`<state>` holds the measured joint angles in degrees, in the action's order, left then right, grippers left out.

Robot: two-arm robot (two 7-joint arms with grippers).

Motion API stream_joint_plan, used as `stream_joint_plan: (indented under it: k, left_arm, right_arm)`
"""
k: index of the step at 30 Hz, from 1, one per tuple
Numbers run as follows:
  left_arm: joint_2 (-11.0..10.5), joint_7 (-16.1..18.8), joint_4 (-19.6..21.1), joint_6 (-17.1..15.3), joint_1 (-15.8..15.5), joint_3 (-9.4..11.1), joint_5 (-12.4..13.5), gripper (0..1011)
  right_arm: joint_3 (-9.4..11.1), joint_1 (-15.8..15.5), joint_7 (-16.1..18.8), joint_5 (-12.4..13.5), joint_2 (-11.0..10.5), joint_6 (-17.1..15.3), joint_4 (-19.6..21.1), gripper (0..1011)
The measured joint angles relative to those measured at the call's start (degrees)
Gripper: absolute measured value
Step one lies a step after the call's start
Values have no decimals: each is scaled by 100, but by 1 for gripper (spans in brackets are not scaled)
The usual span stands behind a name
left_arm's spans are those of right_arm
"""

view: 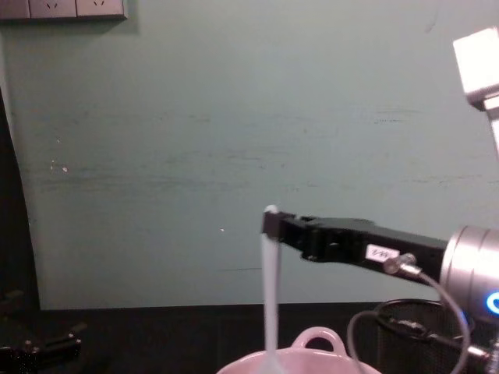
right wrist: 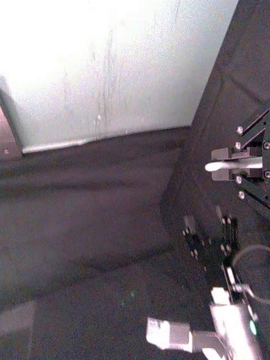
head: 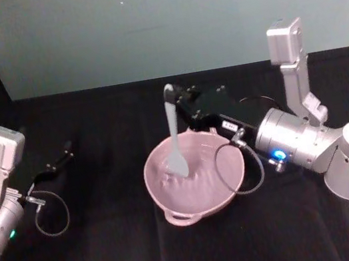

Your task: Use the one hand to pick up the spoon and stir the clear water in the bowl.

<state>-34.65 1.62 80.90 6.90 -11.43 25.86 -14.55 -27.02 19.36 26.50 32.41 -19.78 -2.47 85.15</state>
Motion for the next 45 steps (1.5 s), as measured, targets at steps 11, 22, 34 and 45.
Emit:
stream_joint_plan:
  k: [11,22,34,45]
  left_arm:
    - [0,0,0,0,0,0,0,1011]
    - [0,0,0,0,0,0,0,1011]
    - [0,0,0,0,0,0,0,1011]
    - [0,0,0,0,0,0,0,1011]
  right_arm:
    - [420,-115,-186,93,-257,69,67,98]
    - [417,-375,-224,-41,-545,-136,561,98]
    - [10,-541,-80,-120,-516,-290,1062,98]
    - [-186,-281,7,-134,-248,-181,741,98]
